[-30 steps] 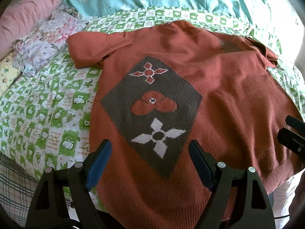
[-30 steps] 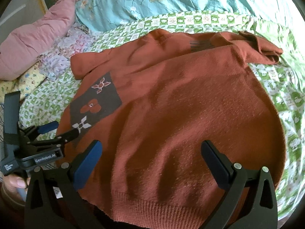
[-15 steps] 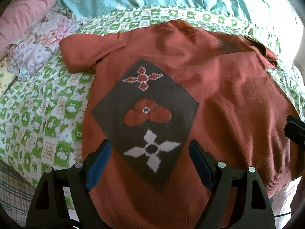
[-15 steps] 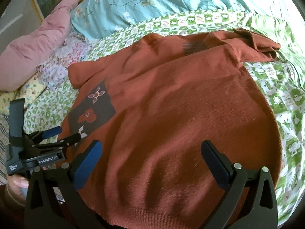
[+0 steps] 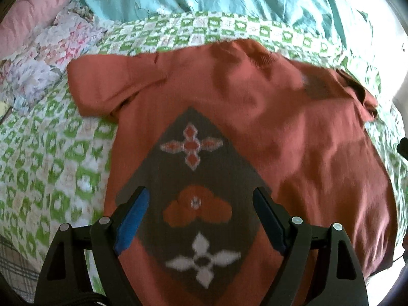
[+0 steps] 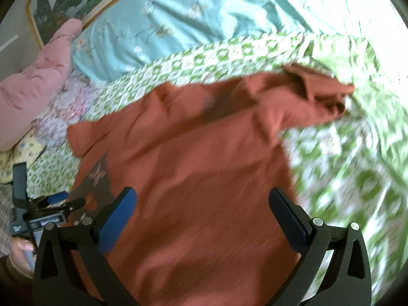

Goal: Fold small clothes

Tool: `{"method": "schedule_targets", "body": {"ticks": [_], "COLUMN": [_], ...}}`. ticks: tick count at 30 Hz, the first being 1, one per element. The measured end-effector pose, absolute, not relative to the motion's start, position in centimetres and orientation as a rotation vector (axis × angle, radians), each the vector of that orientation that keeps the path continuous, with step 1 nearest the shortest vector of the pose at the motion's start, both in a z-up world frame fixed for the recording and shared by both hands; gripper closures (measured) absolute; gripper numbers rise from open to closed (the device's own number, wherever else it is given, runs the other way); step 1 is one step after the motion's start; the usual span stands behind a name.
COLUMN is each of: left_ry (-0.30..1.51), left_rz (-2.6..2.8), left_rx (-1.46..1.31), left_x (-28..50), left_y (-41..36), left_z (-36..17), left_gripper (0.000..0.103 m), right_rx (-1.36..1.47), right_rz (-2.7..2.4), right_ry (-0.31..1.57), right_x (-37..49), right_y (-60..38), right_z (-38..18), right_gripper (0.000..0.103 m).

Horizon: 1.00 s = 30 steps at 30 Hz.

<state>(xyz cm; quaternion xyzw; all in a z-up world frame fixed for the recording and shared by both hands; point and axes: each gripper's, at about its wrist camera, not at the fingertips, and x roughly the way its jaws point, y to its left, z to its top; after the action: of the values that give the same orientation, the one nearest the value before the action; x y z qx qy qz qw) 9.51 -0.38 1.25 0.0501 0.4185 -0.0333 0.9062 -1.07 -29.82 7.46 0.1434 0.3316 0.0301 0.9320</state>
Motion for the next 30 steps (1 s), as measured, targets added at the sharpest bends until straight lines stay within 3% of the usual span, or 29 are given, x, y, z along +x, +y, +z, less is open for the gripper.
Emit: {"method": "schedule_targets", "body": {"ticks": [8, 14, 22, 25, 27, 30], "left_ry": [0.846, 0.805, 0.839, 0.872, 0.880, 0.879], "left_rz": [-0.073, -0.058, -0.064, -0.075, -0.082, -0.108], "left_rx": [0.069, 0.095, 0.079, 0.082, 0.081, 0.060], "left_x": [15.2, 19.7, 23.3, 24.1, 24.3, 24.5], "left_y": [-0.2, -1.0, -1.4, -1.5, -1.4, -1.2], "left_z": [3.3, 4.6, 3.8, 2.6, 2.1, 1.9], "left_gripper": [0.017, 0.016, 0.016, 0.016, 0.016, 0.016], "right_rx": [0.255, 0.157, 0.039, 0.018, 0.056, 0.123], "right_rz": [-0.042, -0.144, -0.255, -0.292, -0.303, -0.255], "right_ry": [0.646, 0.685, 0.824, 0.882, 0.878, 0.807], "right_x": [5.1, 11.8, 20.6, 22.3, 22.3, 20.9], "right_y": [-35.7, -40.0, -43.9, -45.2, -46.2, -46.0], "right_z": [9.7, 9.3, 5.6, 3.9, 3.4, 4.9], "right_gripper": [0.001, 0.014, 0.040, 0.068, 0.094, 0.096]}}
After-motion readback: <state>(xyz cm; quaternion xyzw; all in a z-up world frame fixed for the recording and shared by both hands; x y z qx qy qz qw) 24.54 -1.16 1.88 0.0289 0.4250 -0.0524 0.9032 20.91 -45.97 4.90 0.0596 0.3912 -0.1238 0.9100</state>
